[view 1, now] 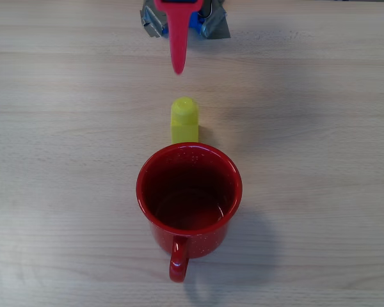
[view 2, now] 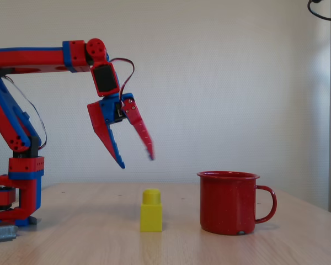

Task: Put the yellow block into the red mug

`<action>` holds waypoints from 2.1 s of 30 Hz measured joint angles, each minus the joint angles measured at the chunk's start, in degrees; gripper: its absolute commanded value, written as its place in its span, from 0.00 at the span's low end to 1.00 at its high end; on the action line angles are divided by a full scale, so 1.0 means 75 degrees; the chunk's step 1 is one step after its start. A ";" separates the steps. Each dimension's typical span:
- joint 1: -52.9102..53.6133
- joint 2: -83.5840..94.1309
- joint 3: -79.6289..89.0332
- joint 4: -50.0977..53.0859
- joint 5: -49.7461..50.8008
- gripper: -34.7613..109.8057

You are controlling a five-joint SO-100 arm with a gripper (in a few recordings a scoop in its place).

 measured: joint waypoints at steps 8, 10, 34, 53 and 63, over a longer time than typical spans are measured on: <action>0.0000 -0.0820 -0.0023 -0.0023 -0.0105 0.50; 0.0000 -0.0914 -0.0035 -0.0023 -0.0105 0.51; 0.0117 -0.2637 0.0375 -0.1723 0.0094 0.54; 0.0047 -0.3070 0.0867 -0.2695 0.0949 0.53; -0.0293 -0.3070 0.1160 -0.2977 0.1195 0.51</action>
